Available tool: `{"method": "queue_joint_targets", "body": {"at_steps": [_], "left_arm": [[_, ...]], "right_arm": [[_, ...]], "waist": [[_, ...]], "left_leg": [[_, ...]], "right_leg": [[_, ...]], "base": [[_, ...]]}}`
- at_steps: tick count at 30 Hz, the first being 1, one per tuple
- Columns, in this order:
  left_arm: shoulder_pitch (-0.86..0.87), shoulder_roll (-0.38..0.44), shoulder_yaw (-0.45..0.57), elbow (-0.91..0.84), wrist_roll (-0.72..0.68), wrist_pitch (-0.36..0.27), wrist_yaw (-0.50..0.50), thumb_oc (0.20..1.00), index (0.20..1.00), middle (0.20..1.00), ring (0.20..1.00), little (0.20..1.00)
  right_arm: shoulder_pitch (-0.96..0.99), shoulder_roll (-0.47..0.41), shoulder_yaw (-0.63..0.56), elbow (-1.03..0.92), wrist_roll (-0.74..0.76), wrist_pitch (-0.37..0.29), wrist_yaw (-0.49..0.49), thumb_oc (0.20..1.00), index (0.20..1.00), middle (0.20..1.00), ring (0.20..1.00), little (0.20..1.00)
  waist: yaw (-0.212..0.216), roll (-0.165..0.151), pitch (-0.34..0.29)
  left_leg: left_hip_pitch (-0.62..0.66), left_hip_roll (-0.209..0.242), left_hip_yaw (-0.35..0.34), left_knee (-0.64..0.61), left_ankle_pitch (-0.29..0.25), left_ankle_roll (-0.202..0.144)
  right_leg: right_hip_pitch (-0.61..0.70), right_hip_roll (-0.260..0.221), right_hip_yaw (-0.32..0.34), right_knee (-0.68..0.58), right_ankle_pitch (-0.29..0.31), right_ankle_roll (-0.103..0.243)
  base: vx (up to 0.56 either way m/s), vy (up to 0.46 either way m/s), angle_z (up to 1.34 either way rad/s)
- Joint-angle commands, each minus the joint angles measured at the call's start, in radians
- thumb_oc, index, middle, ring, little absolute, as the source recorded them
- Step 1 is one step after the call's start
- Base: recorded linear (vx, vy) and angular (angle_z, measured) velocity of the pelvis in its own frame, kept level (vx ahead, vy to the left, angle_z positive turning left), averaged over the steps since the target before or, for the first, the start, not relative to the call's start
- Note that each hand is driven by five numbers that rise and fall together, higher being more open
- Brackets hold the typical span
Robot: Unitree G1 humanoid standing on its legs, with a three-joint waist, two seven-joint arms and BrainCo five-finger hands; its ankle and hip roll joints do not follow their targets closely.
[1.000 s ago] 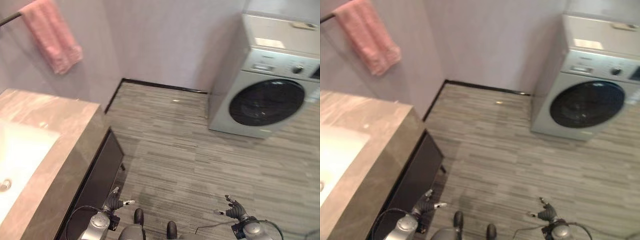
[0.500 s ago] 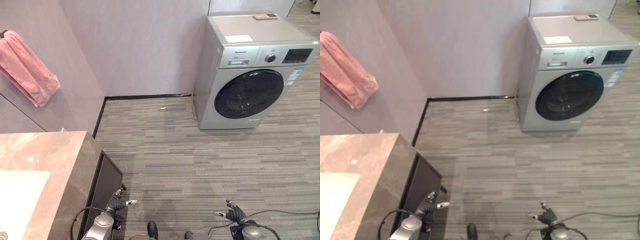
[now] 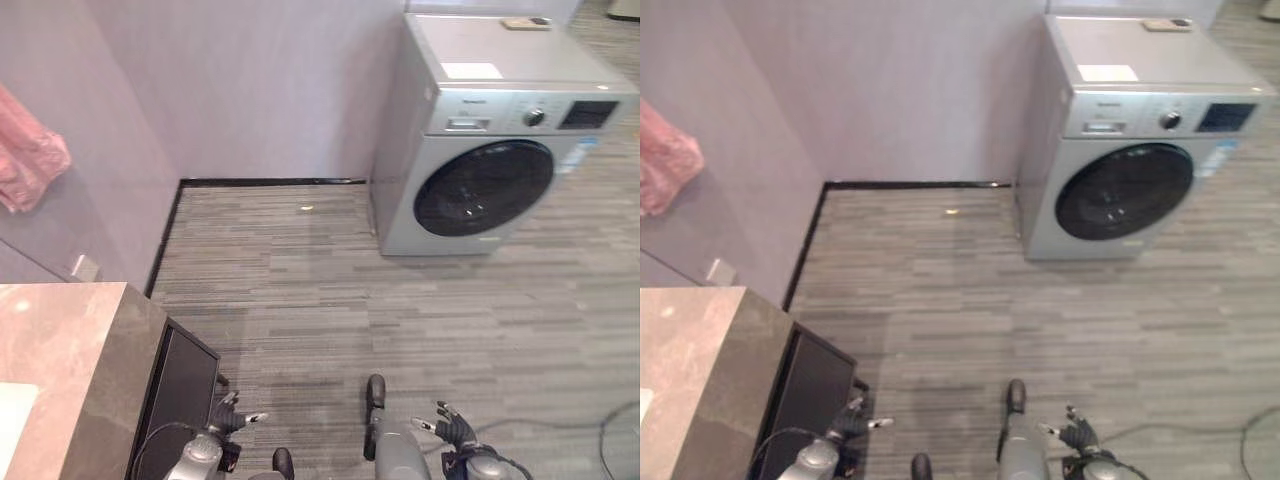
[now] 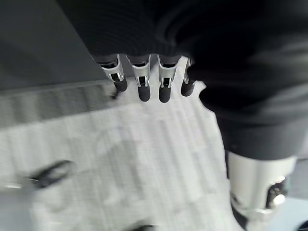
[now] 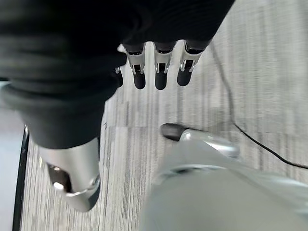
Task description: Put brush and paste in cup on sink, flatten towel.
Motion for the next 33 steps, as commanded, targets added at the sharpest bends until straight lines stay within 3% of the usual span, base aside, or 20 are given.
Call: {"method": "queue_joint_targets", "body": {"at_steps": [1, 2, 3, 6, 8, 10, 11, 12, 14, 17, 18, 20, 22, 26, 28, 29, 30, 31, 32, 33], "left_arm": [[-0.035, 0.029, 0.001, -0.068, -0.054, -0.041, -0.004, 1.000, 1.000, 1.000, 1.000, 1.000], [-0.056, 0.036, -0.014, -0.096, -0.071, -0.031, -0.018, 1.000, 1.000, 1.000, 1.000, 1.000], [-0.065, 0.038, -0.018, -0.108, -0.081, -0.029, -0.013, 1.000, 1.000, 1.000, 1.000, 1.000], [-0.082, 0.035, -0.018, -0.116, -0.101, -0.026, -0.012, 1.000, 1.000, 1.000, 1.000, 1.000], [-0.061, 0.035, 0.000, -0.131, -0.106, -0.027, -0.015, 1.000, 1.000, 1.000, 1.000, 1.000], [-0.054, 0.036, 0.004, -0.131, -0.108, -0.023, -0.017, 1.000, 1.000, 1.000, 1.000, 1.000], [-0.036, 0.036, 0.022, -0.113, -0.105, -0.024, -0.011, 1.000, 1.000, 1.000, 1.000, 1.000], [-0.030, 0.036, 0.027, -0.106, -0.105, -0.023, -0.011, 1.000, 1.000, 1.000, 1.000, 1.000], [-0.019, 0.039, 0.034, -0.102, -0.110, -0.024, -0.012, 1.000, 1.000, 1.000, 1.000, 1.000], [-0.006, 0.040, 0.044, -0.091, -0.109, -0.018, -0.013, 1.000, 1.000, 1.000, 1.000, 1.000], [-0.005, 0.042, 0.050, -0.096, -0.111, -0.019, -0.012, 1.000, 1.000, 1.000, 1.000, 1.000], [0.003, 0.052, 0.059, -0.104, -0.112, -0.021, -0.008, 1.000, 1.000, 1.000, 1.000, 1.000], [-0.003, 0.071, 0.052, -0.113, -0.104, -0.020, -0.009, 1.000, 1.000, 1.000, 1.000, 1.000], [0.012, 0.127, 0.045, -0.170, -0.084, -0.018, -0.020, 1.000, 1.000, 1.000, 1.000, 1.000], [0.014, 0.144, 0.048, -0.190, -0.075, -0.016, -0.020, 1.000, 1.000, 1.000, 1.000, 1.000], [0.021, 0.154, 0.055, -0.196, -0.057, -0.014, -0.015, 1.000, 1.000, 1.000, 1.000, 1.000], [0.022, 0.154, 0.056, -0.197, -0.057, -0.014, -0.015, 1.000, 1.000, 1.000, 1.000, 1.000], [0.014, 0.160, 0.050, -0.197, -0.050, -0.014, -0.014, 1.000, 1.000, 1.000, 1.000, 1.000], [-0.002, 0.159, 0.062, -0.184, -0.048, -0.023, -0.005, 1.000, 1.000, 1.000, 1.000, 1.000], [-0.002, 0.159, 0.062, -0.184, -0.048, -0.023, -0.005, 1.000, 1.000, 1.000, 1.000, 1.000]], "right_arm": [[-0.039, -0.081, 0.005, -0.044, 0.008, -0.036, 0.018, 1.000, 1.000, 1.000, 1.000, 1.000], [-0.059, -0.119, 0.022, -0.047, -0.016, -0.029, 0.015, 1.000, 1.000, 1.000, 1.000, 1.000], [-0.064, -0.126, 0.023, -0.047, -0.002, -0.029, 0.010, 1.000, 1.000, 1.000, 1.000, 1.000], [-0.091, -0.139, 0.027, -0.030, 0.014, -0.025, 0.005, 1.000, 1.000, 1.000, 1.000, 1.000], [-0.081, -0.150, 0.015, -0.053, 0.005, -0.024, 0.000, 1.000, 1.000, 1.000, 1.000, 1.000], [-0.078, -0.152, 0.014, -0.071, 0.001, -0.024, 0.002, 1.000, 1.000, 1.000, 1.000, 1.000], [-0.081, -0.150, 0.029, -0.091, -0.016, -0.028, 0.011, 1.000, 1.000, 1.000, 1.000, 1.000], [-0.080, -0.148, 0.035, -0.096, -0.026, -0.027, 0.017, 1.000, 1.000, 1.000, 1.000, 1.000], [-0.072, -0.155, 0.046, -0.131, -0.061, -0.029, 0.024, 1.000, 1.000, 1.000, 1.000, 1.000], [-0.055, -0.151, 0.064, -0.162, -0.088, -0.023, 0.037, 1.000, 1.000, 1.000, 1.000, 1.000], [-0.052, -0.145, 0.071, -0.165, -0.097, -0.019, 0.045, 1.000, 1.000, 1.000, 1.000, 1.000], [-0.041, -0.123, 0.087, -0.153, -0.113, -0.012, 0.055, 1.000, 1.000, 1.000, 1.000, 1.000], [-0.045, -0.101, 0.096, -0.121, -0.124, -0.008, 0.063, 1.000, 1.000, 1.000, 1.000, 1.000], [-0.034, -0.080, 0.093, -0.123, -0.128, 0.000, 0.085, 1.000, 1.000, 1.000, 1.000, 1.000], [-0.040, -0.074, 0.089, -0.121, -0.123, 0.002, 0.087, 1.000, 1.000, 1.000, 1.000, 1.000], [-0.044, -0.072, 0.089, -0.117, -0.127, 0.001, 0.086, 1.000, 1.000, 1.000, 1.000, 1.000], [-0.044, -0.072, 0.090, -0.117, -0.127, 0.001, 0.085, 1.000, 1.000, 1.000, 1.000, 1.000], [-0.054, -0.075, 0.091, -0.122, -0.122, 0.000, 0.084, 1.000, 1.000, 1.000, 1.000, 1.000], [-0.056, -0.073, 0.090, -0.125, -0.104, -0.009, 0.093, 1.000, 1.000, 1.000, 1.000, 1.000], [-0.056, -0.073, 0.090, -0.125, -0.104, -0.009, 0.093, 1.000, 1.000, 1.000, 1.000, 1.000]], "waist": [[-0.009, 0.009, -0.005], [0.024, -0.019, 0.024], [0.037, -0.032, 0.040], [0.082, -0.047, 0.065], [0.104, -0.043, 0.046], [0.118, -0.046, 0.038], [0.154, -0.039, 0.029], [0.160, -0.036, 0.027], [0.163, -0.031, 0.023], [0.150, -0.039, 0.015], [0.153, -0.036, 0.007], [0.168, -0.053, -0.005], [0.185, -0.088, -0.013], [0.195, -0.140, -0.020], [0.192, -0.128, -0.011], [0.192, -0.113, -0.008], [0.192, -0.113, -0.008], [0.178, -0.099, -0.003], [0.142, -0.072, 0.004], [0.142, -0.072, 0.004]], "left_leg": [[0.073, -0.049, 0.003, 0.327, 0.244, -0.014], [-0.065, 0.021, 0.086, 0.560, 0.327, -0.028], [-0.120, 0.058, 0.135, 0.600, 0.323, -0.025], [-0.256, 0.044, 0.190, 0.610, 0.256, -0.024], [-0.353, 0.103, 0.342, 0.377, 0.282, -0.030], [-0.351, 0.075, 0.310, 0.299, 0.264, -0.038], [-0.376, 0.037, 0.230, 0.092, 0.320, -0.009], [-0.352, 0.037, 0.201, 0.006, 0.351, -0.014], [-0.370, 0.081, 0.205, -0.107, 0.408, -0.037], [-0.352, 0.134, 0.338, -0.122, 0.426, -0.066], [-0.341, 0.140, 0.359, -0.123, 0.433, -0.056], [-0.330, 0.117, 0.361, -0.104, 0.421, -0.035], [-0.364, 0.085, 0.345, -0.011, 0.359, -0.004], [-0.345, -0.034, 0.322, 0.045, 0.227, 0.087], [-0.305, -0.082, 0.296, 0.023, 0.189, 0.123], [-0.290, -0.085, 0.298, 0.021, 0.181, 0.146], [-0.291, -0.085, 0.298, 0.022, 0.180, 0.147], [-0.256, -0.103, 0.268, -0.003, 0.173, 0.154], [-0.178, -0.130, 0.203, -0.070, 0.172, 0.150], [-0.178, -0.130, 0.203, -0.070, 0.172, 0.150]], "right_leg": [[0.014, 0.069, -0.037, -0.105, 0.141, -0.048], [0.104, 0.073, -0.092, -0.142, 0.102, -0.096], [0.136, 0.078, -0.103, -0.153, 0.075, -0.113], [0.205, 0.081, -0.115, -0.181, 0.043, -0.114], [0.279, 0.094, -0.164, -0.214, 0.001, -0.096], [0.300, 0.101, -0.150, -0.208, -0.024, -0.090], [0.327, 0.126, -0.147, -0.201, -0.050, -0.082], [0.351, 0.129, -0.144, -0.196, -0.064, -0.079], [0.379, 0.131, -0.135, -0.188, -0.083, -0.075], [0.428, 0.121, -0.150, -0.176, -0.118, -0.058], [0.437, 0.126, -0.150, -0.173, -0.124, -0.052], [0.466, 0.099, -0.141, -0.148, -0.145, -0.039], [0.483, 0.050, -0.129, -0.106, -0.108, -0.021], [0.413, -0.047, -0.095, 0.113, 0.138, 0.043], [0.351, -0.060, -0.074, 0.262, 0.230, 0.055], [0.322, -0.036, -0.064, 0.292, 0.253, 0.047], [0.321, -0.036, -0.063, 0.293, 0.254, 0.047], [0.267, 0.025, -0.008, 0.315, 0.198, 0.030], [0.135, 0.101, 0.033, 0.285, 0.093, 0.002], [0.135, 0.101, 0.033, 0.285, 0.093, 0.002]], "base": [[0.45, -0.383, 0.54], [0.41, -0.391, 0.34], [0.55, -0.476, 0.22], [0.35, -0.167, 0.29], [0.58, -0.068, 0.11], [0.44, 0.070, 0.17], [0.52, 0.124, -0.07], [0.61, 0.187, -0.31], [0.46, 0.159, -0.54], [0.46, 0.192, -0.30], [0.46, 0.261, -0.05], [0.43, 0.272, 0.03], [0.40, 0.302, -0.15], [0.35, 0.428, 0.41], [0.37, 0.477, 0.69], [0.26, 0.289, 0.88], [0.26, 0.218, 0.97], [0.48, 0.329, 1.04], [0.49, 0.328, 0.79], [0.71, 0.324, 0.93]]}}
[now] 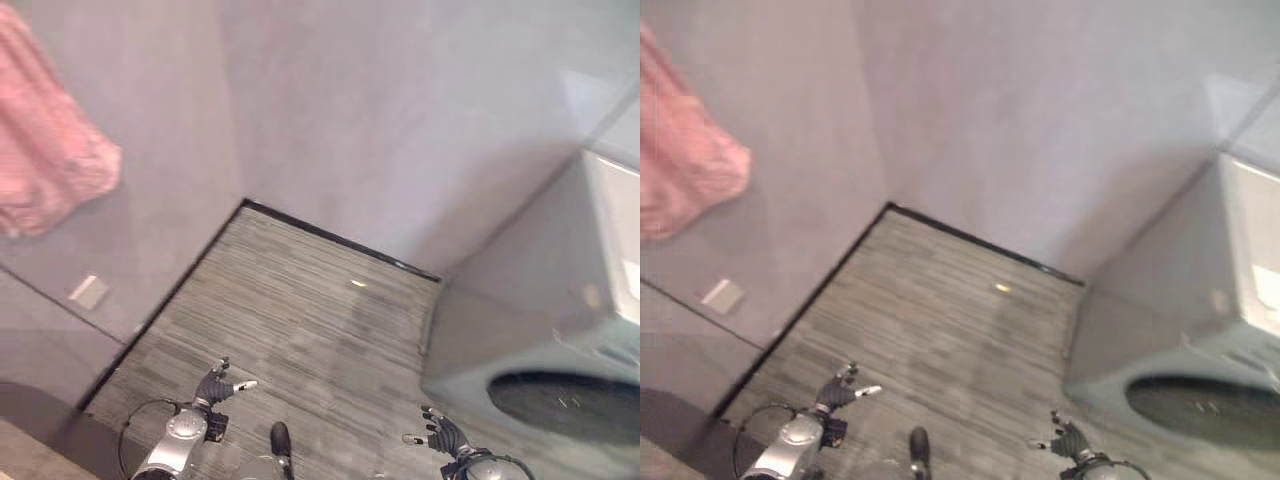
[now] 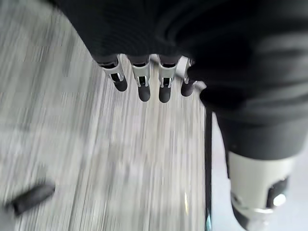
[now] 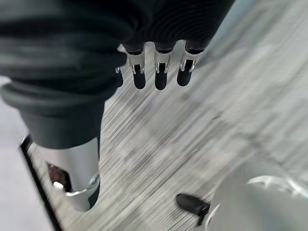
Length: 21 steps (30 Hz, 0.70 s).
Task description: Put brush and paste in cup on sink, flatten towel.
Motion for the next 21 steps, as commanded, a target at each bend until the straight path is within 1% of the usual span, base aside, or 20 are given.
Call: {"method": "queue_joint_targets", "body": {"at_steps": [1, 2, 3, 4, 5, 6, 7, 8, 9, 10, 11, 12, 13, 14, 16, 17, 18, 19, 20, 21], "left_arm": [[0.031, 0.022, 0.025, -0.033, 0.011, -0.030, 0.004, 1.000, 1.000, 1.000, 1.000, 1.000], [0.031, 0.022, 0.025, -0.033, 0.011, -0.030, 0.004, 1.000, 1.000, 1.000, 1.000, 1.000], [0.027, 0.016, 0.024, -0.020, 0.012, -0.030, 0.006, 1.000, 1.000, 1.000, 1.000, 1.000], [0.009, -0.001, 0.020, 0.020, 0.029, -0.033, 0.006, 1.000, 1.000, 1.000, 1.000, 1.000], [0.005, -0.004, 0.019, 0.040, 0.040, -0.030, 0.007, 1.000, 1.000, 1.000, 1.000, 1.000], [-0.004, -0.010, 0.010, 0.060, 0.061, -0.021, 0.008, 1.000, 1.000, 1.000, 1.000, 1.000], [-0.005, -0.011, 0.010, 0.061, 0.061, -0.021, 0.009, 1.000, 1.000, 1.000, 1.000, 1.000], [-0.009, -0.025, -0.005, 0.056, 0.081, -0.015, 0.006, 1.000, 1.000, 1.000, 1.000, 1.000], [-0.009, -0.034, -0.018, 0.053, 0.084, -0.020, 0.001, 1.000, 1.000, 1.000, 1.000, 1.000], [-0.013, -0.041, -0.028, 0.041, 0.084, -0.019, 0.000, 1.000, 1.000, 1.000, 1.000, 1.000], [-0.013, -0.041, -0.028, 0.041, 0.084, -0.019, 0.000, 1.000, 1.000, 1.000, 1.000, 1.000], [-0.028, -0.045, -0.047, 0.033, 0.088, -0.019, -0.005, 1.000, 1.000, 1.000, 1.000, 1.000], [-0.044, -0.047, -0.060, 0.029, 0.084, -0.019, -0.008, 1.000, 1.000, 1.000, 1.000, 1.000], [-0.070, -0.047, -0.079, 0.018, 0.074, -0.019, -0.008, 1.000, 1.000, 1.000, 1.000, 1.000], [-0.076, -0.043, -0.083, 0.014, 0.075, -0.020, -0.012, 1.000, 1.000, 1.000, 1.000, 1.000], [-0.076, -0.043, -0.084, 0.014, 0.075, -0.019, -0.012, 1.000, 1.000, 1.000, 1.000, 1.000], [-0.074, -0.040, -0.081, 0.016, 0.073, -0.021, -0.009, 1.000, 1.000, 1.000, 1.000, 1.000], [-0.069, -0.039, -0.075, 0.028, 0.072, -0.024, 0.000, 1.000, 1.000, 1.000, 1.000, 1.000], [-0.068, -0.039, -0.075, 0.028, 0.072, -0.024, 0.000, 1.000, 1.000, 1.000, 1.000, 1.000], [-0.058, -0.033, -0.063, 0.022, 0.070, -0.026, 0.008, 1.000, 1.000, 1.000, 1.000, 1.000]], "right_arm": [[0.006, -0.015, -0.023, -0.009, 0.023, -0.019, 0.006, 1.000, 1.000, 1.000, 1.000, 1.000], [0.006, -0.016, -0.023, -0.010, 0.024, -0.019, 0.007, 1.000, 1.000, 1.000, 1.000, 1.000], [0.015, -0.018, -0.026, -0.005, 0.029, -0.024, 0.006, 1.000, 1.000, 1.000, 1.000, 1.000], [0.029, -0.026, -0.028, -0.002, 0.034, -0.024, 0.010, 1.000, 1.000, 1.000, 1.000, 1.000], [0.036, -0.027, -0.029, 0.003, 0.026, -0.018, 0.013, 1.000, 1.000, 1.000, 1.000, 1.000], [0.037, -0.031, -0.024, 0.025, 0.009, -0.009, 0.017, 1.000, 1.000, 1.000, 1.000, 1.000], [0.036, -0.031, -0.024, 0.026, 0.009, -0.010, 0.017, 1.000, 1.000, 1.000, 1.000, 1.000], [0.047, -0.029, -0.014, 0.050, -0.007, -0.004, 0.023, 1.000, 1.000, 1.000, 1.000, 1.000], [0.051, -0.035, -0.012, 0.052, -0.012, -0.003, 0.028, 1.000, 1.000, 1.000, 1.000, 1.000], [0.047, -0.047, -0.015, 0.052, -0.015, -0.003, 0.029, 1.000, 1.000, 1.000, 1.000, 1.000], [0.046, -0.047, -0.015, 0.052, -0.015, -0.003, 0.029, 1.000, 1.000, 1.000, 1.000, 1.000], [0.030, -0.055, -0.015, 0.077, -0.015, -0.005, 0.022, 1.000, 1.000, 1.000, 1.000, 1.000], [0.016, -0.062, -0.013, 0.102, -0.016, -0.006, 0.009, 1.000, 1.000, 1.000, 1.000, 1.000], [0.004, -0.068, -0.013, 0.108, -0.006, -0.007, -0.006, 1.000, 1.000, 1.000, 1.000, 1.000], [0.009, -0.066, -0.023, 0.095, 0.007, -0.006, -0.010, 1.000, 1.000, 1.000, 1.000, 1.000], [0.010, -0.066, -0.023, 0.095, 0.007, -0.006, -0.010, 1.000, 1.000, 1.000, 1.000, 1.000], [0.015, -0.064, -0.029, 0.088, 0.014, -0.008, -0.012, 1.000, 1.000, 1.000, 1.000, 1.000], [0.013, -0.060, -0.024, 0.077, 0.015, -0.011, -0.015, 1.000, 1.000, 1.000, 1.000, 1.000], [0.013, -0.060, -0.023, 0.077, 0.015, -0.011, -0.015, 1.000, 1.000, 1.000, 1.000, 1.000], [0.010, -0.063, -0.019, 0.060, 0.007, -0.018, -0.016, 1.000, 1.000, 1.000, 1.000, 1.000]], "waist": [[-0.039, 0.003, -0.003], [-0.042, 0.005, -0.003], [-0.063, 0.005, 0.004], [-0.106, 0.011, 0.023], [-0.114, 0.008, 0.021], [-0.123, 0.007, 0.022], [-0.127, 0.010, 0.025], [-0.131, -0.001, 0.008], [-0.133, 0.001, 0.006], [-0.136, 0.011, 0.009], [-0.138, 0.008, 0.007], [-0.144, 0.005, 0.014], [-0.140, -0.010, 0.027], [-0.137, -0.019, 0.036], [-0.140, -0.023, 0.024], [-0.140, -0.023, 0.023], [-0.138, -0.026, 0.018], [-0.129, -0.034, 0.010], [-0.130, -0.035, 0.009], [-0.123, -0.032, 0.005]], "left_leg": [[0.033, 0.043, -0.036, -0.028, 0.046, -0.129], [0.031, 0.044, -0.039, -0.028, 0.047, -0.129], [0.063, 0.023, -0.085, -0.016, 0.037, -0.135], [0.134, 0.008, -0.182, -0.010, -0.001, -0.143], [0.160, 0.003, -0.212, -0.009, -0.017, -0.145], [0.183, -0.004, -0.247, 0.005, -0.037, -0.146], [0.185, -0.002, -0.250, 0.008, -0.040, -0.146], [0.186, -0.025, -0.286, 0.086, -0.060, -0.155], [0.170, -0.042, -0.285, 0.156, -0.041, -0.172], [0.133, -0.035, -0.254, 0.264, -0.020, -0.207], [0.127, -0.038, -0.256, 0.265, -0.017, -0.207], [0.052, -0.010, -0.184, 0.379, 0.025, -0.247], [-0.008, 0.012, -0.119, 0.447, 0.044, -0.258], [-0.081, 0.070, -0.030, 0.508, 0.027, -0.252], [-0.119, 0.146, 0.059, 0.441, 0.006, -0.230], [-0.117, 0.146, 0.060, 0.440, 0.005, -0.229], [-0.130, 0.173, 0.089, 0.365, -0.020, -0.218], [-0.165, 0.211, 0.088, 0.276, 0.004, -0.223], [-0.163, 0.210, 0.087, 0.272, 0.006, -0.223], [-0.185, 0.301, 0.089, 0.177, 0.113, -0.272]], "right_leg": [[-0.021, 0.075, -0.044, -0.466, 0.162, -0.023], [-0.020, 0.076, -0.047, -0.470, 0.165, -0.024], [-0.057, 0.115, 0.008, -0.554, 0.160, -0.033], [-0.107, 0.129, 0.093, -0.708, 0.202, -0.027], [-0.129, 0.121, 0.128, -0.724, 0.222, -0.016], [-0.136, 0.124, 0.145, -0.727, 0.240, -0.008], [-0.133, 0.124, 0.141, -0.727, 0.238, -0.008], [-0.076, 0.129, 0.145, -0.730, 0.246, -0.025], [-0.059, 0.136, 0.149, -0.729, 0.244, -0.037], [-0.030, 0.133, 0.114, -0.739, 0.234, -0.049], [-0.033, 0.129, 0.113, -0.741, 0.237, -0.049], [-0.005, 0.110, 0.084, -0.752, 0.232, -0.060], [0.022, 0.089, 0.065, -0.758, 0.220, -0.074], [0.058, 0.080, 0.022, -0.769, 0.193, -0.092], [0.094, 0.070, -0.020, -0.784, 0.168, -0.094], [0.095, 0.070, -0.020, -0.785, 0.167, -0.093], [0.117, 0.058, -0.044, -0.788, 0.150, -0.083], [0.141, 0.047, -0.053, -0.779, 0.124, -0.075], [0.142, 0.046, -0.054, -0.779, 0.123, -0.075], [0.179, 0.036, -0.056, -0.770, 0.090, -0.063]], "base": [[0.37, 0.094, 1.00], [0.60, 0.124, 1.17], [0.65, 0.042, 1.52], [0.83, 0.052, 1.75], [0.76, 0.020, 2.31], [0.34, 0.006, 2.12], [0.42, -0.047, 1.90], [0.38, -0.055, 1.42], [0.48, -0.065, 1.46], [0.21, -0.021, 1.64], [0.14, -0.041, 1.83], [0.10, -0.066, 1.49], [0.24, -0.138, 1.38], [0.27, -0.121, 0.89], [0.24, -0.042, 0.63], [0.23, 0.052, 0.58], [0.36, 0.123, 0.62], [0.35, 0.118, 0.39], [0.55, 0.223, 0.25], [0.48, 0.233, -0.03]]}}
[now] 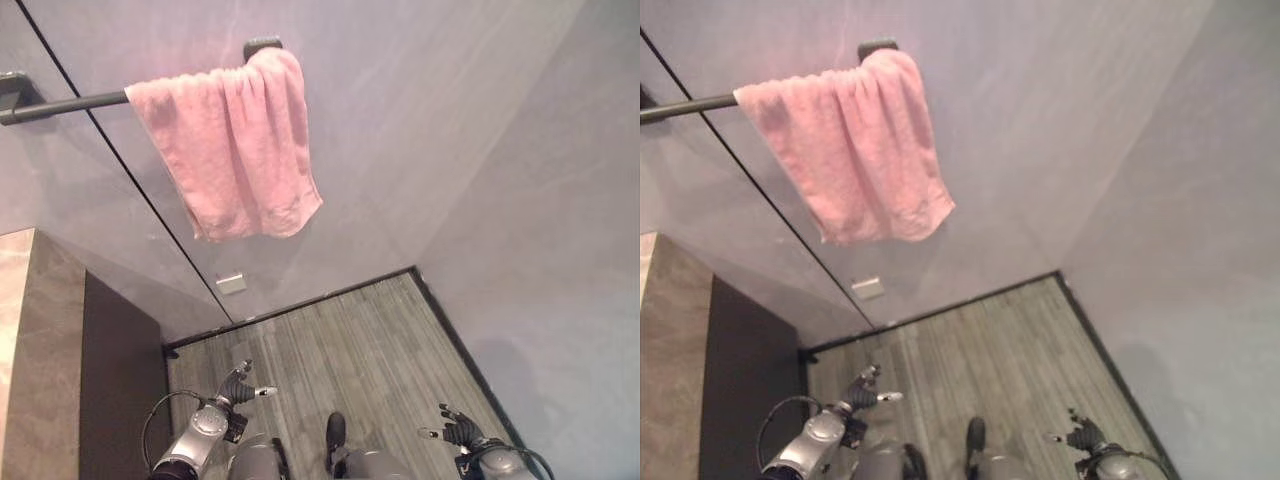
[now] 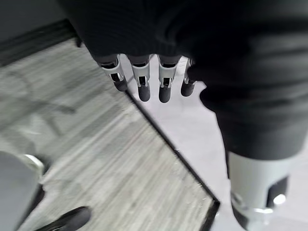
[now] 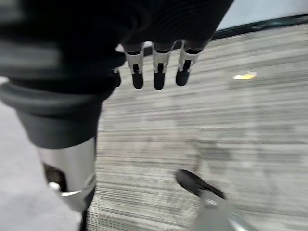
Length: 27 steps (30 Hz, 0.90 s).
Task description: Put brush and paste in cup on sink, flatten towel.
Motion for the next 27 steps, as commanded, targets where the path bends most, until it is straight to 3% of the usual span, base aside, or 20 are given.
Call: {"method": "queue_joint_targets", "body": {"at_steps": [1, 2, 3, 4, 7, 8, 10, 11, 12, 14, 15, 16, 17, 19, 20, 22, 23, 24, 26, 27], "left_arm": [[0.010, 0.035, 0.030, -0.056, 0.010, -0.028, 0.016, 1.000, 1.000, 1.000, 1.000, 1.000], [0.014, 0.036, 0.032, -0.060, 0.010, -0.027, 0.015, 1.000, 1.000, 1.000, 1.000, 1.000], [0.032, 0.048, 0.047, -0.071, 0.006, -0.025, 0.015, 1.000, 1.000, 1.000, 1.000, 1.000], [0.047, 0.058, 0.059, -0.091, 0.005, -0.021, 0.012, 1.000, 1.000, 1.000, 1.000, 1.000], [0.067, 0.078, 0.067, -0.110, 0.012, -0.021, 0.006, 1.000, 1.000, 1.000, 1.000, 1.000], [0.083, 0.092, 0.062, -0.126, 0.031, -0.023, -0.007, 1.000, 1.000, 1.000, 1.000, 1.000], [0.100, 0.115, 0.058, -0.161, 0.052, -0.020, -0.021, 1.000, 1.000, 1.000, 1.000, 1.000], [0.100, 0.115, 0.059, -0.162, 0.053, -0.020, -0.021, 1.000, 1.000, 1.000, 1.000, 1.000], [0.119, 0.128, 0.058, -0.178, 0.074, -0.020, -0.028, 1.000, 1.000, 1.000, 1.000, 1.000], [0.128, 0.131, 0.060, -0.181, 0.082, -0.020, -0.030, 1.000, 1.000, 1.000, 1.000, 1.000], [0.148, 0.127, 0.065, -0.177, 0.098, -0.028, -0.035, 1.000, 1.000, 1.000, 1.000, 1.000], [0.154, 0.127, 0.074, -0.174, 0.091, -0.030, -0.040, 1.000, 1.000, 1.000, 1.000, 1.000], [0.155, 0.127, 0.074, -0.175, 0.091, -0.030, -0.040, 1.000, 1.000, 1.000, 1.000, 1.000], [0.178, 0.128, 0.085, -0.187, 0.086, -0.033, -0.040, 1.000, 1.000, 1.000, 1.000, 1.000], [0.187, 0.129, 0.086, -0.201, 0.086, -0.034, -0.045, 1.000, 1.000, 1.000, 1.000, 1.000], [0.203, 0.135, 0.100, -0.224, 0.087, -0.038, -0.047, 1.000, 1.000, 1.000, 1.000, 1.000], [0.248, 0.145, 0.123, -0.261, 0.080, -0.045, -0.059, 1.000, 1.000, 1.000, 1.000, 1.000], [0.251, 0.145, 0.124, -0.263, 0.080, -0.044, -0.060, 1.000, 1.000, 1.000, 1.000, 1.000], [0.284, 0.162, 0.134, -0.288, 0.048, -0.052, -0.080, 1.000, 1.000, 1.000, 1.000, 1.000], [0.283, 0.162, 0.132, -0.285, 0.048, -0.053, -0.079, 1.000, 1.000, 1.000, 1.000, 1.000]], "right_arm": [[0.067, -0.052, -0.011, -0.085, -0.001, -0.032, -0.008, 1.000, 1.000, 1.000, 1.000, 1.000], [0.069, -0.053, -0.010, -0.089, -0.002, -0.030, -0.008, 1.000, 1.000, 1.000, 1.000, 1.000], [0.068, -0.057, -0.009, -0.114, 0.005, -0.030, 0.001, 1.000, 1.000, 1.000, 1.000, 1.000], [0.068, -0.055, -0.017, -0.123, 0.020, -0.029, 0.006, 1.000, 1.000, 1.000, 1.000, 1.000], [0.073, -0.050, -0.040, -0.145, 0.043, -0.033, 0.009, 1.000, 1.000, 1.000, 1.000, 1.000], [0.075, -0.045, -0.069, -0.171, 0.064, -0.037, 0.013, 1.000, 1.000, 1.000, 1.000, 1.000], [0.068, -0.049, -0.088, -0.196, 0.063, -0.041, 0.007, 1.000, 1.000, 1.000, 1.000, 1.000], [0.068, -0.049, -0.088, -0.196, 0.063, -0.041, 0.007, 1.000, 1.000, 1.000, 1.000, 1.000], [0.057, -0.056, -0.104, -0.254, 0.071, -0.053, -0.003, 1.000, 1.000, 1.000, 1.000, 1.000], [0.051, -0.055, -0.104, -0.266, 0.076, -0.058, -0.004, 1.000, 1.000, 1.000, 1.000, 1.000], [0.047, -0.073, -0.114, -0.311, 0.093, -0.081, 0.000, 1.000, 1.000, 1.000, 1.000, 1.000], [0.044, -0.080, -0.121, -0.327, 0.104, -0.089, -0.002, 1.000, 1.000, 1.000, 1.000, 1.000], [0.045, -0.080, -0.122, -0.328, 0.104, -0.088, -0.002, 1.000, 1.000, 1.000, 1.000, 1.000], [0.046, -0.102, -0.130, -0.388, 0.097, -0.100, 0.000, 1.000, 1.000, 1.000, 1.000, 1.000], [0.032, -0.115, -0.133, -0.383, 0.094, -0.097, 0.000, 1.000, 1.000, 1.000, 1.000, 1.000], [0.029, -0.133, -0.149, -0.418, 0.109, -0.106, 0.011, 1.000, 1.000, 1.000, 1.000, 1.000], [0.022, -0.164, -0.160, -0.431, 0.111, -0.112, 0.023, 1.000, 1.000, 1.000, 1.000, 1.000], [0.023, -0.164, -0.159, -0.431, 0.112, -0.112, 0.023, 1.000, 1.000, 1.000, 1.000, 1.000], [0.030, -0.198, -0.169, -0.456, 0.130, -0.116, 0.039, 1.000, 1.000, 1.000, 1.000, 1.000], [0.028, -0.202, -0.170, -0.454, 0.130, -0.118, 0.039, 1.000, 1.000, 1.000, 1.000, 1.000]], "waist": [[-0.014, 0.017, -0.004], [-0.013, 0.018, 0.002], [0.000, 0.029, -0.004], [0.012, 0.034, -0.012], [0.016, 0.038, -0.028], [0.018, 0.032, -0.033], [0.021, 0.026, -0.031], [0.022, 0.026, -0.033], [0.013, 0.040, -0.019], [0.015, 0.049, -0.020], [-0.004, 0.066, -0.026], [0.003, 0.067, -0.029], [0.001, 0.068, -0.027], [0.009, 0.065, -0.024], [0.015, 0.062, -0.023], [0.029, 0.054, -0.026], [0.051, 0.054, -0.031], [0.050, 0.054, -0.032], [0.064, 0.060, -0.022], [0.063, 0.061, -0.019]], "left_leg": [[0.019, 0.121, -0.026, -0.041, 0.237, -0.043], [0.025, 0.127, -0.015, -0.055, 0.265, -0.040], [0.051, 0.163, -0.034, -0.113, 0.310, -0.061], [0.058, 0.164, -0.065, -0.120, 0.309, -0.062], [0.074, 0.139, -0.087, -0.105, 0.268, -0.052], [0.040, 0.095, -0.104, -0.020, 0.219, -0.033], [0.043, 0.044, -0.093, 0.024, 0.140, 0.011], [0.041, 0.045, -0.091, 0.022, 0.143, 0.012], [0.065, -0.001, -0.105, 0.011, 0.121, 0.040], [0.078, -0.011, -0.104, -0.006, 0.119, 0.046], [0.132, -0.050, -0.129, -0.078, 0.126, 0.050], [0.143, -0.057, -0.127, -0.088, 0.131, 0.047], [0.147, -0.058, -0.129, -0.092, 0.132, 0.047], [0.164, -0.061, -0.136, -0.101, 0.131, 0.041], [0.173, -0.057, -0.135, -0.108, 0.135, 0.037], [0.169, -0.051, -0.144, -0.114, 0.146, 0.028], [0.166, -0.039, -0.146, -0.128, 0.171, 0.011], [0.167, -0.038, -0.147, -0.129, 0.173, 0.010], [0.144, -0.014, -0.178, -0.173, 0.247, -0.021], [0.134, -0.013, -0.190, -0.188, 0.259, -0.028]], "right_leg": [[0.072, -0.097, -0.021, 0.124, -0.109, 0.155], [0.068, -0.092, -0.024, 0.130, -0.103, 0.148], [0.086, -0.093, -0.017, 0.153, -0.128, 0.160], [0.096, -0.101, -0.008, 0.169, -0.133, 0.167], [0.115, -0.128, 0.008, 0.204, -0.147, 0.186], [0.123, -0.177, 0.019, 0.258, -0.107, 0.202], [0.095, -0.229, 0.040, 0.347, -0.024, 0.211], [0.091, -0.229, 0.042, 0.346, -0.021, 0.212], [0.025, -0.218, 0.087, 0.451, 0.051, 0.204], [0.000, -0.206, 0.090, 0.461, 0.051, 0.206], [-0.050, -0.106, 0.142, 0.389, -0.045, 0.182], [-0.052, -0.112, 0.112, 0.339, -0.052, 0.179], [-0.046, -0.112, 0.110, 0.334, -0.051, 0.179], [-0.027, -0.134, 0.035, 0.243, -0.048, 0.189], [-0.027, -0.145, 0.020, 0.242, -0.031, 0.195], [0.004, -0.129, 0.022, 0.178, -0.051, 0.187], [0.030, -0.117, 0.001, 0.138, -0.052, 0.181], [0.032, -0.116, 0.000, 0.136, -0.051, 0.180], [0.035, -0.080, -0.005, 0.106, -0.065, 0.160], [0.034, -0.078, -0.016, 0.101, -0.067, 0.157]], "base": [[0.42, 0.215, -0.16], [0.33, 0.255, -0.27], [0.30, 0.296, -0.35], [0.47, 0.433, -0.41], [0.29, 0.347, -0.43], [0.25, 0.391, -0.25], [0.24, 0.406, -0.11], [0.22, 0.404, -0.10], [0.18, 0.326, 0.02], [0.21, 0.280, 0.24], [0.27, 0.198, 0.36], [0.28, 0.198, 0.41], [0.14, 0.033, 0.34], [0.09, -0.006, 0.33], [0.07, -0.094, 0.46], [0.05, -0.139, 0.61], [0.01, -0.099, 0.35], [0.00, -0.152, 0.09], [-0.08, -0.172, -0.02], [-0.11, -0.150, 0.22]]}}
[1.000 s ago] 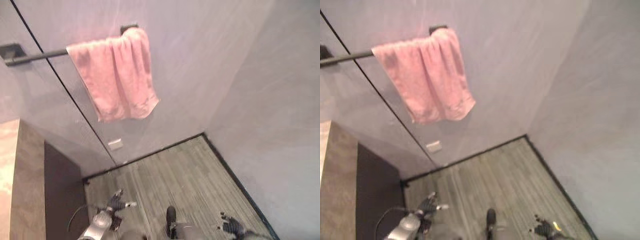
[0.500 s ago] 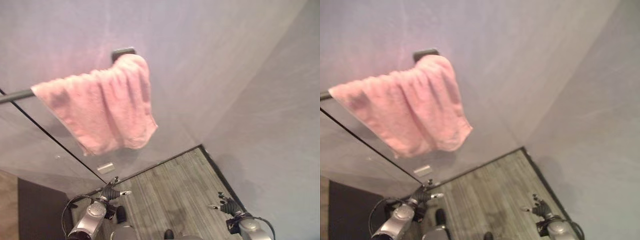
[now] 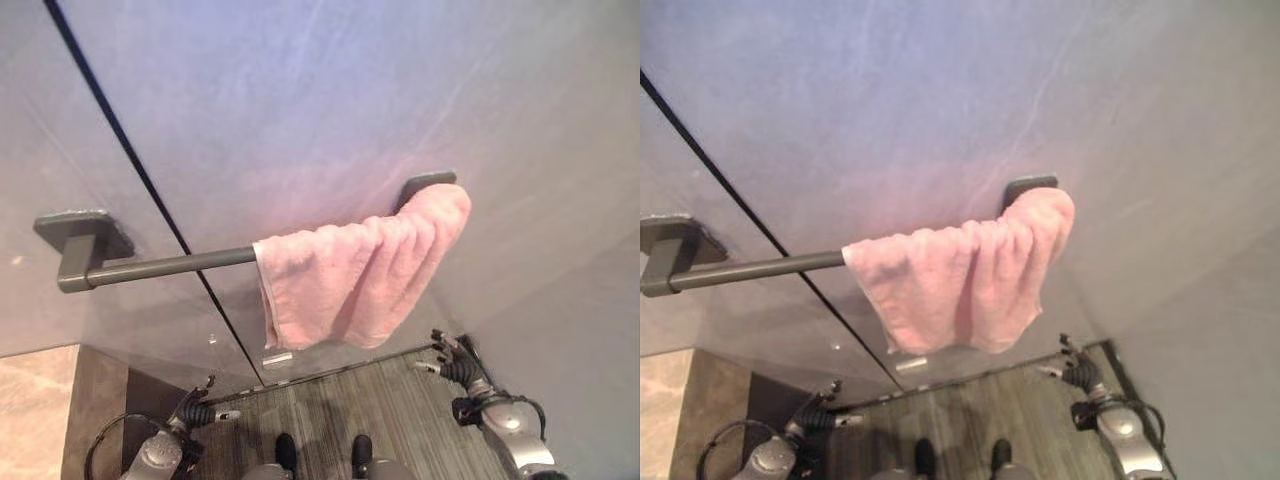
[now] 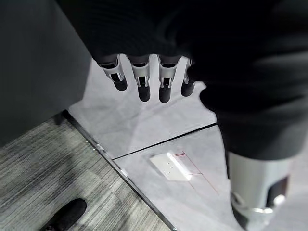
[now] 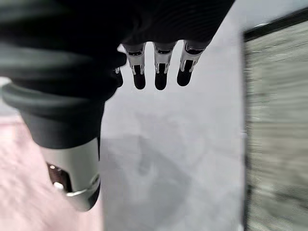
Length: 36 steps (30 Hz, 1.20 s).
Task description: Put brush and paste in cup on sink, flatten towel.
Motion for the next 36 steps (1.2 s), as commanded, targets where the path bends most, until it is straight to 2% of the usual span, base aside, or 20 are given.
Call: {"method": "queue_joint_targets", "body": {"at_steps": [1, 3, 5, 6, 7, 11, 12, 16, 23, 27, 28, 30, 33, 36], "left_arm": [[-0.033, -0.009, 0.009, -0.011, -0.025, -0.051, -0.017, 1.000, 1.000, 1.000, 1.000, 1.000], [-0.046, -0.006, 0.005, -0.017, -0.030, -0.062, -0.007, 1.000, 1.000, 1.000, 1.000, 1.000], [-0.055, -0.008, 0.004, -0.019, -0.036, -0.064, -0.006, 1.000, 1.000, 1.000, 1.000, 1.000], [-0.067, -0.010, 0.001, -0.022, -0.038, -0.066, -0.008, 1.000, 1.000, 1.000, 1.000, 1.000], [-0.062, -0.001, 0.004, -0.063, -0.040, -0.088, -0.022, 1.000, 1.000, 1.000, 1.000, 1.000], [-0.071, 0.006, -0.001, -0.084, -0.039, -0.098, -0.019, 1.000, 1.000, 1.000, 1.000, 1.000], [-0.082, 0.018, 0.000, -0.094, -0.030, -0.106, -0.026, 1.000, 1.000, 1.000, 1.000, 1.000], [-0.084, 0.110, 0.020, -0.190, -0.024, -0.158, -0.026, 1.000, 1.000, 1.000, 1.000, 1.000], [-0.166, 0.228, 0.052, -0.223, -0.086, -0.209, -0.004, 1.000, 1.000, 1.000, 1.000, 1.000], [-0.239, 0.273, 0.010, -0.250, -0.123, -0.229, -0.023, 1.000, 1.000, 1.000, 1.000, 1.000], [-0.268, 0.296, -0.013, -0.279, -0.150, -0.237, -0.039, 1.000, 1.000, 1.000, 1.000, 1.000], [-0.294, 0.306, -0.039, -0.308, -0.190, -0.245, -0.063, 1.000, 1.000, 1.000, 1.000, 1.000], [-0.325, 0.296, -0.067, -0.305, -0.211, -0.243, -0.068, 1.000, 1.000, 1.000, 1.000, 1.000], [-0.422, 0.219, -0.121, -0.283, -0.204, -0.236, -0.033, 1.000, 1.000, 1.000, 1.000, 1.000]], "right_arm": [[-0.004, -0.106, -0.050, -0.030, 0.040, -0.054, 0.015, 1.000, 1.000, 1.000, 1.000, 1.000], [-0.029, -0.129, -0.042, -0.019, 0.040, -0.056, 0.014, 1.000, 1.000, 1.000, 1.000, 1.000], [-0.036, -0.139, -0.046, -0.014, 0.041, -0.056, 0.014, 1.000, 1.000, 1.000, 1.000, 1.000], [-0.026, -0.151, -0.064, -0.016, 0.045, -0.059, 0.011, 1.000, 1.000, 1.000, 1.000, 1.000], [-0.029, -0.156, -0.097, 0.004, 0.043, -0.068, -0.010, 1.000, 1.000, 1.000, 1.000, 1.000], [-0.030, -0.152, -0.113, 0.013, 0.054, -0.076, -0.017, 1.000, 1.000, 1.000, 1.000, 1.000], [-0.020, -0.159, -0.131, 0.012, 0.057, -0.074, -0.019, 1.000, 1.000, 1.000, 1.000, 1.000], [-0.054, -0.173, -0.121, 0.032, 0.051, -0.093, -0.010, 1.000, 1.000, 1.000, 1.000, 1.000], [-0.155, -0.193, -0.026, 0.018, 0.135, -0.105, 0.040, 1.000, 1.000, 1.000, 1.000, 1.000], [-0.217, -0.246, 0.022, 0.006, 0.175, -0.102, 0.067, 1.000, 1.000, 1.000, 1.000, 1.000], [-0.243, -0.285, 0.047, -0.024, 0.213, -0.099, 0.095, 1.000, 1.000, 1.000, 1.000, 1.000], [-0.260, -0.307, 0.067, -0.045, 0.266, -0.098, 0.132, 1.000, 1.000, 1.000, 1.000, 1.000], [-0.286, -0.305, 0.078, -0.040, 0.295, -0.098, 0.132, 1.000, 1.000, 1.000, 1.000, 1.000], [-0.398, -0.283, 0.147, -0.035, 0.279, -0.088, 0.111, 1.000, 1.000, 1.000, 1.000, 1.000]], "waist": [[-0.002, 0.025, 0.018], [0.006, 0.022, 0.029], [-0.002, 0.018, 0.032], [-0.020, 0.016, 0.032], [-0.028, 0.033, 0.014], [-0.047, 0.053, -0.006], [-0.058, 0.069, -0.019], [-0.051, 0.078, -0.025], [-0.042, 0.053, -0.032], [-0.042, 0.044, -0.039], [-0.043, 0.039, -0.042], [-0.044, 0.036, -0.047], [-0.046, 0.033, -0.051], [-0.047, 0.027, -0.054]], "left_leg": [[-0.111, 0.161, -0.052, 0.009, 0.162, -0.136], [-0.135, 0.169, -0.129, 0.002, 0.197, -0.161], [-0.138, 0.172, -0.123, 0.008, 0.184, -0.155], [-0.123, 0.196, -0.059, 0.031, 0.166, -0.147], [-0.041, 0.201, -0.050, 0.077, 0.086, -0.147], [-0.014, 0.215, -0.040, 0.022, 0.095, -0.155], [0.001, 0.219, -0.004, -0.011, 0.086, -0.158], [0.025, 0.196, 0.007, -0.013, 0.042, -0.145], [0.068, 0.160, 0.066, -0.023, 0.009, -0.124], [0.077, 0.152, 0.073, -0.049, 0.015, -0.124], [0.074, 0.151, 0.072, -0.055, 0.018, -0.125], [0.075, 0.152, 0.073, -0.061, 0.021, -0.127], [0.073, 0.154, 0.074, -0.062, 0.021, -0.129], [0.072, 0.162, 0.076, -0.062, 0.026, -0.133]], "right_leg": [[0.037, 0.063, -0.056, 0.001, -0.013, -0.010], [0.030, 0.060, -0.067, 0.006, -0.011, -0.015], [0.024, 0.048, -0.082, 0.006, -0.003, -0.013], [0.015, 0.026, -0.117, 0.004, 0.011, -0.009], [-0.004, 0.010, -0.137, -0.004, 0.022, -0.009], [-0.012, -0.003, -0.140, -0.006, 0.032, 0.001], [-0.004, -0.019, -0.151, 0.001, 0.032, 0.010], [0.014, -0.055, -0.136, -0.005, 0.051, 0.029], [0.019, -0.095, -0.081, -0.030, 0.097, 0.063], [0.020, -0.101, -0.071, -0.048, 0.111, 0.070], [0.018, -0.102, -0.072, -0.056, 0.115, 0.073], [0.020, -0.102, -0.075, -0.064, 0.116, 0.074], [0.024, -0.101, -0.079, -0.069, 0.116, 0.074], [0.026, -0.098, -0.082, -0.073, 0.116, 0.071]], "base": [[-0.09, -0.071, 0.50], [-0.11, -0.044, 0.48], [-0.10, -0.005, 0.24], [-0.16, 0.063, 0.44], [-0.17, 0.064, 0.52], [-0.02, 0.134, 0.52], [0.06, 0.159, 0.25], [0.04, 0.181, 0.18], [0.04, 0.122, -0.28], [0.03, 0.040, -0.16], [0.00, 0.000, 0.00], [0.02, 0.003, -0.01], [0.03, -0.014, -0.02], [0.03, -0.031, 0.01]]}}
